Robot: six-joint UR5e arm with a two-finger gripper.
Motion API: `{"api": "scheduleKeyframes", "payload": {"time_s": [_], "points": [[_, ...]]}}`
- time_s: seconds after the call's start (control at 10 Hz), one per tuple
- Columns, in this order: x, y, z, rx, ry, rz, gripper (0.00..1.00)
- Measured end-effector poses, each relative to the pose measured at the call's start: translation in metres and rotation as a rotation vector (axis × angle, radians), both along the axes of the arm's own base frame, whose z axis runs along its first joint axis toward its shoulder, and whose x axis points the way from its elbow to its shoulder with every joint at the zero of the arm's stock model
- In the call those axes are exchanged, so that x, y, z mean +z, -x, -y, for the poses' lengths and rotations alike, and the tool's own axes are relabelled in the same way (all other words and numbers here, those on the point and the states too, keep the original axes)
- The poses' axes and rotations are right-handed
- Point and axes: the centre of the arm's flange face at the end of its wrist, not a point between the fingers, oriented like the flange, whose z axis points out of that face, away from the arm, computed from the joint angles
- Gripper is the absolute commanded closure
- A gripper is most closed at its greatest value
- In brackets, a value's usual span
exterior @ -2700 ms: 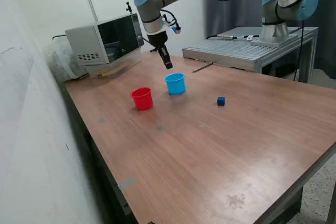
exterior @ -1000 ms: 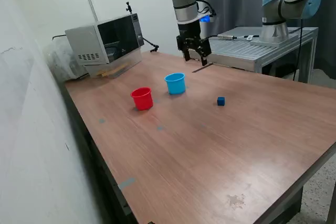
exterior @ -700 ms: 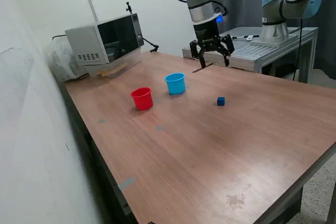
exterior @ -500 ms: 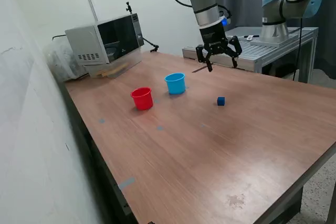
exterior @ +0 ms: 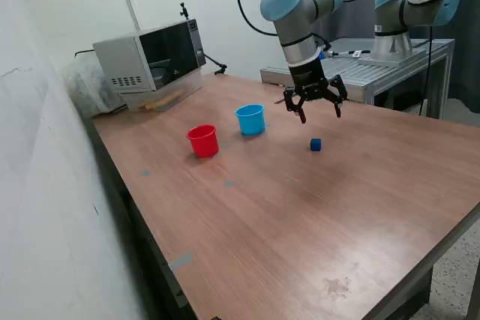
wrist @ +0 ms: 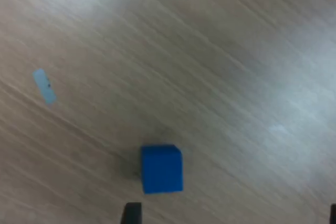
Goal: Place red objects in the red bin, and blue objects in the blue bin.
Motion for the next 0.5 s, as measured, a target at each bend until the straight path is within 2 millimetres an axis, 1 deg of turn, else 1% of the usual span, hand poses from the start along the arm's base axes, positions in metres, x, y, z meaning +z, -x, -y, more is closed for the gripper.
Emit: {"api": "scheduleKeyframes", "payload": {"time_s": [0.3,0.5], "points": [[-0.036,0.004,0.002,0.006,-0.004,0.027,0.0],[-0.052,0.006,-0.001,0.002,-0.008,0.036,0.0]]}}
